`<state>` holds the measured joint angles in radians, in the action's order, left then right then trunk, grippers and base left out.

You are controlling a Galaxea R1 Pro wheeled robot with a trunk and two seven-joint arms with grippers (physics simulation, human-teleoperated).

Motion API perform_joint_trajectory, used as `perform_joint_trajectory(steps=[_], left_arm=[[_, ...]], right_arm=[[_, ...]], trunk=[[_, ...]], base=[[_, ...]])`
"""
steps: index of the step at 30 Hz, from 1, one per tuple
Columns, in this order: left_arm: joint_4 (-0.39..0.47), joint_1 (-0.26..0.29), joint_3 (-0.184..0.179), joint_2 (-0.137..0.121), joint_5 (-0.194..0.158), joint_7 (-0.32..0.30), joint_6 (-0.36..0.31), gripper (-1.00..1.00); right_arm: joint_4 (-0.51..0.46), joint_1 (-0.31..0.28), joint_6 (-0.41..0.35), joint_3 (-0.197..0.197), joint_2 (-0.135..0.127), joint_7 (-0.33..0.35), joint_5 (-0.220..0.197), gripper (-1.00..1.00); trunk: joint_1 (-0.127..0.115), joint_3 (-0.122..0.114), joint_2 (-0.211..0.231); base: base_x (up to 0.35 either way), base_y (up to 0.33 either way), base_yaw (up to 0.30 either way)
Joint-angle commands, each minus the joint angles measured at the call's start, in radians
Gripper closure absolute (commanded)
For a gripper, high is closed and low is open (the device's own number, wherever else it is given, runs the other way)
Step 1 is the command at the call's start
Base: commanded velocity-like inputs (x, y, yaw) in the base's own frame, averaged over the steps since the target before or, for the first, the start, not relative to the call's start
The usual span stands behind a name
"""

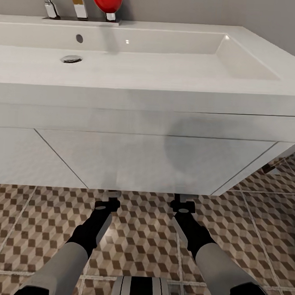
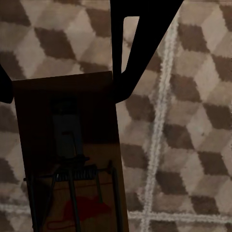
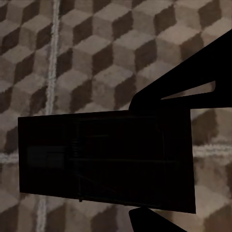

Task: Take the four mousetraps from the cabinet in the bathroom and place them on the bathroom floor. Make sure all four end up on the same floor surface, and ensure that at least two of them are either under or directly next to the same bathroom sink.

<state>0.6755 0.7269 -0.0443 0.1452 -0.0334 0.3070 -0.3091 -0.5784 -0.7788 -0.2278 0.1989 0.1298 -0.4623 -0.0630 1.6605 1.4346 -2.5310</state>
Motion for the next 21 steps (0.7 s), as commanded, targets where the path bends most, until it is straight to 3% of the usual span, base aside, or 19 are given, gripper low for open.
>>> perform_joint_trajectory(steps=[1,21], left_arm=[[0.001,0.000,-0.004,0.000,-0.002,0.013,-0.006,1.00],[0.003,0.000,-0.002,-0.002,-0.003,0.027,-0.004,1.00]], right_arm=[[-0.001,0.000,-0.005,0.007,-0.001,-0.009,-0.009,1.00],[-0.001,0.000,-0.003,0.007,-0.002,-0.004,-0.008,1.00]], trunk=[[0.000,0.001,0.000],[0.000,0.001,0.000]], base=[[0.000,0.000,0.000],[0.031,0.000,0.000]])
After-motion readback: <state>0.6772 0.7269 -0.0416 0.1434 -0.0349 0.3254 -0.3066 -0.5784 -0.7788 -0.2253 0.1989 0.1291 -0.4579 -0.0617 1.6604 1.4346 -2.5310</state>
